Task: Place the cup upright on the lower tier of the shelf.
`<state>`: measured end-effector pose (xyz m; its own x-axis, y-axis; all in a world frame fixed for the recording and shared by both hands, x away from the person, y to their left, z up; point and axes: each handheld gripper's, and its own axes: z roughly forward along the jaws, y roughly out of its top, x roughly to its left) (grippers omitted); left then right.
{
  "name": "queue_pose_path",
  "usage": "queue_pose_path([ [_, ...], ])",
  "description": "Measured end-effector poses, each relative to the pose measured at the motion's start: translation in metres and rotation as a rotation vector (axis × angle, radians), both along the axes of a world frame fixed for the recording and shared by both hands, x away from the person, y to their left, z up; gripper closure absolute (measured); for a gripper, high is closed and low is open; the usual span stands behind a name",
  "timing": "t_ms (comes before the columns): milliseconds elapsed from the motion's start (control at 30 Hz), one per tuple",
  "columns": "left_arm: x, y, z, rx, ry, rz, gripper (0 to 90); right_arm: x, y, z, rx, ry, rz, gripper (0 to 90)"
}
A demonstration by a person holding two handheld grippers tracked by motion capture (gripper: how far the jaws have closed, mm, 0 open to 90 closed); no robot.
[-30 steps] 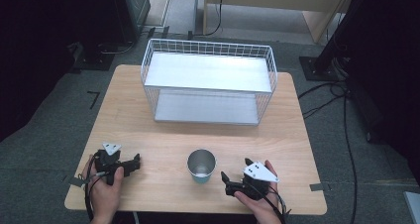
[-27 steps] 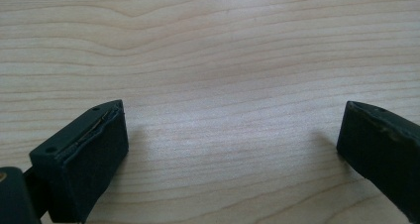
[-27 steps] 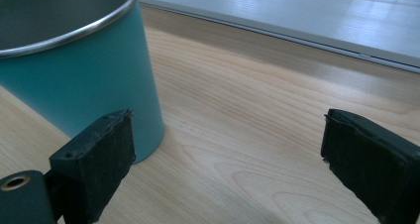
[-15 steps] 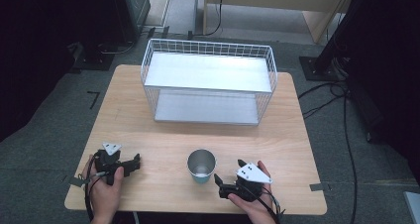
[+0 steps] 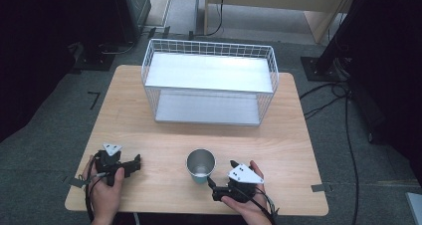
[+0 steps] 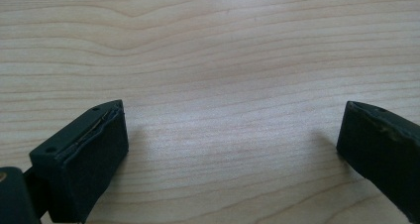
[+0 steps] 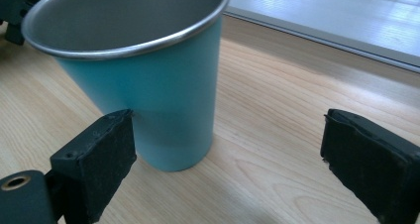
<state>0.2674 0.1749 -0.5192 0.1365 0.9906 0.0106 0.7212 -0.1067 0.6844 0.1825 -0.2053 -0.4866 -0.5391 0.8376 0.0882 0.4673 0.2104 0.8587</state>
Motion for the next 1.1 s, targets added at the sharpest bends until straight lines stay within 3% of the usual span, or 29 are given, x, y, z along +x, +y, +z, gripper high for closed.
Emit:
queue_pose_path([
  [533,0.0,0.0,0.0,0.001,0.001,-0.001,0.0,0.003,0.022,0.0,0.005,-0.002,0.049,6.5],
  [1100,0.0,0.0,0.0,0.0,0.0,0.0,0.0,0.011,0.046,-0.01,0.025,0.002,0.046,6.6],
])
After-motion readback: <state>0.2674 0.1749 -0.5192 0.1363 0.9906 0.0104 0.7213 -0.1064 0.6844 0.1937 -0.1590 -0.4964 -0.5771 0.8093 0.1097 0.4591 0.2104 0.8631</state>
